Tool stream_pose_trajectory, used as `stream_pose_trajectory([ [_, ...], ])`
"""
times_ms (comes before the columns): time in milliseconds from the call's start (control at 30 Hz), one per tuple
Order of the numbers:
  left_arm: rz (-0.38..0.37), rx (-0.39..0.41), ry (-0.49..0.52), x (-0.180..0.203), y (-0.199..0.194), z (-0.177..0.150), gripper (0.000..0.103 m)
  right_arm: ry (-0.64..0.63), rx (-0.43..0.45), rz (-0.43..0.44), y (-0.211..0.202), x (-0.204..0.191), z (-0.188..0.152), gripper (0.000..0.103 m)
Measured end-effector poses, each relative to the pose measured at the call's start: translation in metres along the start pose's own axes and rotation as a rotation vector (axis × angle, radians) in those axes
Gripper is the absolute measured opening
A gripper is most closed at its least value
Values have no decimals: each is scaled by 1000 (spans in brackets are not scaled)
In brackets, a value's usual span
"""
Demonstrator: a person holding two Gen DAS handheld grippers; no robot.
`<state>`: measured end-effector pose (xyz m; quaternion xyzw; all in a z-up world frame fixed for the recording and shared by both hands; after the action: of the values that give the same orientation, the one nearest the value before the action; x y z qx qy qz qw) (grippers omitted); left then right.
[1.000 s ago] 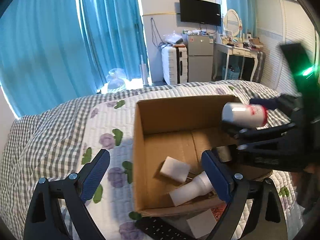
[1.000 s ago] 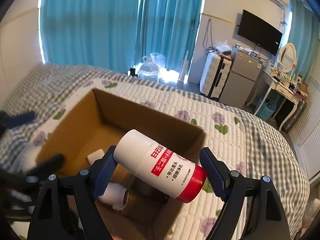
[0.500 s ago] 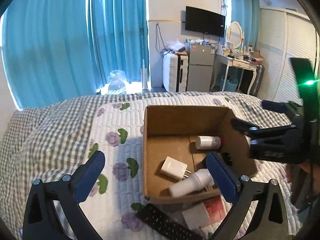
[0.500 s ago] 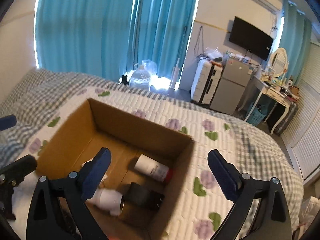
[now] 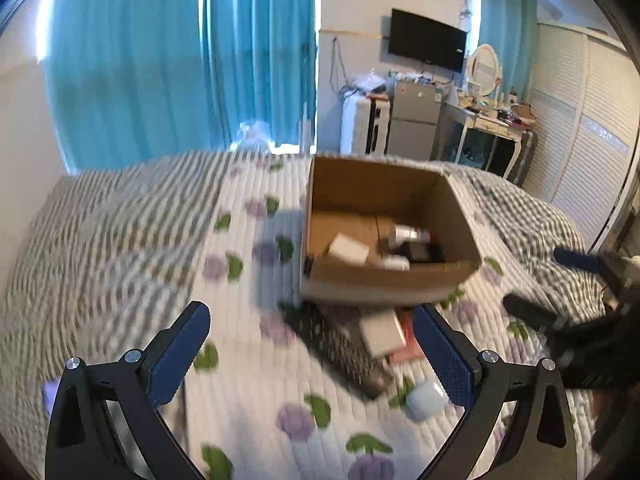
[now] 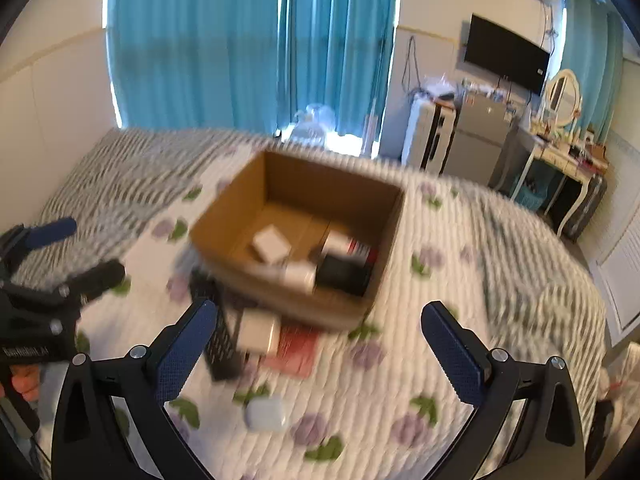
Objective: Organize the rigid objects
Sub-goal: 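Grasp the light blue earbud case with the right tool, then grasp the black TV remote by its end with the left tool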
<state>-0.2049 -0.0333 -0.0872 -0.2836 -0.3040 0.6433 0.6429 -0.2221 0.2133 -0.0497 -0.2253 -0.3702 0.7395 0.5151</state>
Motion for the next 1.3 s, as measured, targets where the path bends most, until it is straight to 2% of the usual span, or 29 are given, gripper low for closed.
stream_pose_trajectory([
  [67,5,-18,-17,-2,8,-15,103,-1,-39,8,18,-9,-28,103],
  [167,61,-59,-25,-7,31,-38,103,3,-105,18,49,-14,-60,103],
  [300,51,-121,-34,-6,55,-59,103,-14,-197,32,97,-27,-98,100],
  [433,73,-153,-9,-4,73,-70,103,-51,-267,60,123,-44,-124,87],
  [500,81,-168,-3,-3,80,-74,103,-72,-300,84,133,-53,-133,78],
  [567,81,-180,-7,-3,83,-75,103,-96,-326,100,139,-60,-139,63],
  [600,82,-184,-10,-3,83,-76,103,-103,-332,90,142,-60,-141,60],
  [633,83,-187,-11,-3,83,-75,103,-105,-334,83,143,-59,-141,52],
  [667,83,-187,-11,-3,83,-75,103,-100,-331,85,142,-58,-141,51],
  [833,95,-191,-5,-1,83,-65,103,-44,-293,91,129,-42,-130,51],
  [967,113,-189,-17,3,94,-52,103,-32,-231,67,111,-22,-99,51],
  [1133,133,-235,-87,2,126,-55,103,13,-171,42,101,-2,-61,51],
  [1300,111,-286,-154,4,160,-68,94,32,-173,58,113,5,-61,51],
])
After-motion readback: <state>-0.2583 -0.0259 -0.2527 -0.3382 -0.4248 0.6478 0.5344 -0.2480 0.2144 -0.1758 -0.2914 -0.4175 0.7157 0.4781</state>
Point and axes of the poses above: each gripper's, at about its wrist camera, not at the fingertips, and y roughly the way its jaws point, x to its right, z to its top, the point moved 10 cm from there along y, roughly the way its jaws point, and after that the axes turned 7 degrees about -x, right-handed, at the moved point
